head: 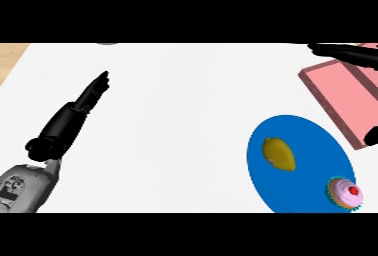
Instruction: Pick the lemon from the plate and place it in the cardboard box
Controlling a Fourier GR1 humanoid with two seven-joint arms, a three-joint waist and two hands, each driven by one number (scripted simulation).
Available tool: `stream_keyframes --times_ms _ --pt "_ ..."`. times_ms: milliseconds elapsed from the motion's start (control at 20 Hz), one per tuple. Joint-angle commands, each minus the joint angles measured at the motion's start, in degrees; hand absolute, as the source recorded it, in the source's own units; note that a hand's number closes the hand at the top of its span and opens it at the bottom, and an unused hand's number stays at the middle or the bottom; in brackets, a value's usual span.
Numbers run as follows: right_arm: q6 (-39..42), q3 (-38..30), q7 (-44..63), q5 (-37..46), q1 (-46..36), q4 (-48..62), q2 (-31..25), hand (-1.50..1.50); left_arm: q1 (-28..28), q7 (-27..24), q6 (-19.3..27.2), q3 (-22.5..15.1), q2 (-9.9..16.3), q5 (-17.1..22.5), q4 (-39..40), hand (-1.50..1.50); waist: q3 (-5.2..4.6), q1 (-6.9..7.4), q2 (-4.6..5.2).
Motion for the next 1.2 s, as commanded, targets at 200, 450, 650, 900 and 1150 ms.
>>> stream_keyframes --times_ms 200,450,650,900,1150 --pt "7.6 11.3 8.0 8.2 -4.2 -11.2 1.4 -1.5 1.4 -0.9 -1.8 1.9 0.6 -0.1 0.4 0.0 -0.09 -0.98 -0.46" --pt "11.2 13.0 17.8 10.5 -5.2 -18.1 3.4 -1.5 0.9 -0.7 -1.4 3.1 -0.7 -1.0 0.6 0.0 -0.07 -1.63 -0.51" --pt "14.8 12.9 25.7 9.9 0.6 -25.4 5.1 -1.5 1.8 1.4 -0.8 2.4 -1.9 -3.0 -1.9 0.0 -0.02 -1.97 -0.6" --pt "19.1 9.7 26.3 12.1 1.1 -22.4 7.3 -1.5 4.7 0.3 -4.1 5.5 -1.6 -2.3 -2.7 0.0 0.0 -1.3 -0.35" --pt "19.0 13.3 31.9 17.5 3.9 -25.8 13.6 -1.5 3.9 -0.9 -4.0 5.8 -4.1 -5.3 -1.0 0.0 0.0 -1.36 -0.29"
